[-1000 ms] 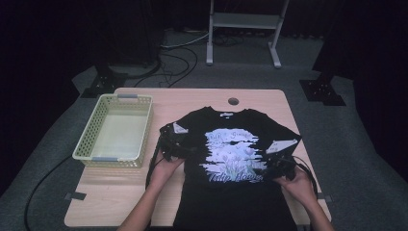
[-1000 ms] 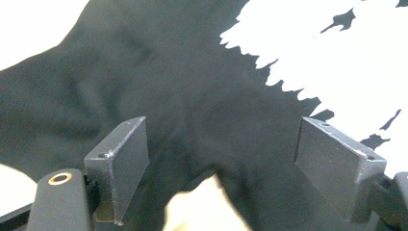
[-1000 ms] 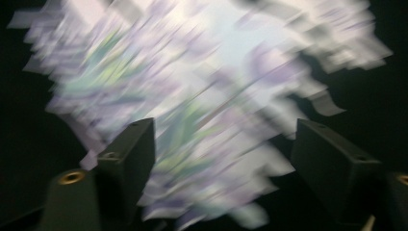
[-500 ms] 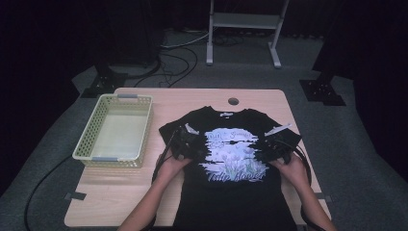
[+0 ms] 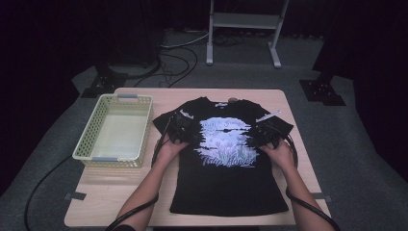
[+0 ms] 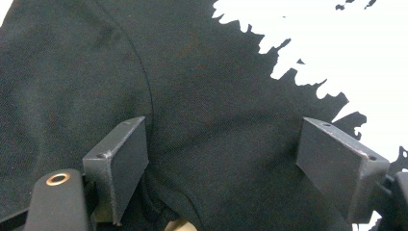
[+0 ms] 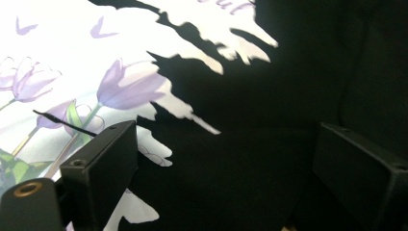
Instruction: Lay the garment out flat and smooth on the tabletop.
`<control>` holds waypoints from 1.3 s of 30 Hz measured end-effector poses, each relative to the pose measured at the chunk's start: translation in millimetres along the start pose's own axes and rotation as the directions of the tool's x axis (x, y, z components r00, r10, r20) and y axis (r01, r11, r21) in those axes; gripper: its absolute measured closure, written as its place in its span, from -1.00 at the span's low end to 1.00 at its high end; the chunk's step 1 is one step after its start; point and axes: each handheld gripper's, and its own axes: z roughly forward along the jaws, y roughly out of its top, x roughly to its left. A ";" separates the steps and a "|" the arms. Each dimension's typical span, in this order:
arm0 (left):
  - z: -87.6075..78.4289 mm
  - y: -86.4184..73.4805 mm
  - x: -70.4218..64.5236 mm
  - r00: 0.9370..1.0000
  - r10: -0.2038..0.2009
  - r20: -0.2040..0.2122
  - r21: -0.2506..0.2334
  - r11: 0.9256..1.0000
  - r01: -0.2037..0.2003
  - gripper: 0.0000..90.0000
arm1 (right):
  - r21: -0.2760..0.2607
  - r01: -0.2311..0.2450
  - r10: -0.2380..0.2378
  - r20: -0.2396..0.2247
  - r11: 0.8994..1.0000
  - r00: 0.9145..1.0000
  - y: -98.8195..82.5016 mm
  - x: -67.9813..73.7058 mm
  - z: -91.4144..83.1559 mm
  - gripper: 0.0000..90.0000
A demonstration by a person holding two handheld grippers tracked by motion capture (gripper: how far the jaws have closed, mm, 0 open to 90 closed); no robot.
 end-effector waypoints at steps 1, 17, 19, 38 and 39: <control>0.7 1.9 2.4 1.000 -0.008 0.008 0.000 1.000 0.008 -0.60 | -0.003 -0.005 0.005 0.004 1.000 1.000 0.9 -1.7 0.8 -0.80; -61.3 -43.4 -23.1 0.987 -0.018 0.159 -0.200 0.978 0.050 -0.60 | -0.179 -0.038 0.012 -0.143 0.983 0.990 -40.8 32.6 -43.3 -0.74; -66.1 -47.3 -28.0 0.987 -0.007 0.162 -0.211 0.977 0.041 -0.60 | -0.179 -0.044 0.016 -0.156 0.983 0.988 -46.9 36.6 -45.1 -0.74; -93.6 -97.0 -54.0 0.974 -0.014 0.225 -0.257 0.964 0.073 -0.60 | -0.222 -0.068 0.029 -0.176 0.973 0.984 -98.2 52.6 -73.4 -0.74; -94.9 -99.5 -53.8 0.973 -0.018 0.228 -0.260 0.962 0.079 -0.60 | -0.225 -0.066 0.027 -0.174 0.972 0.984 -100.8 53.2 -75.2 -0.74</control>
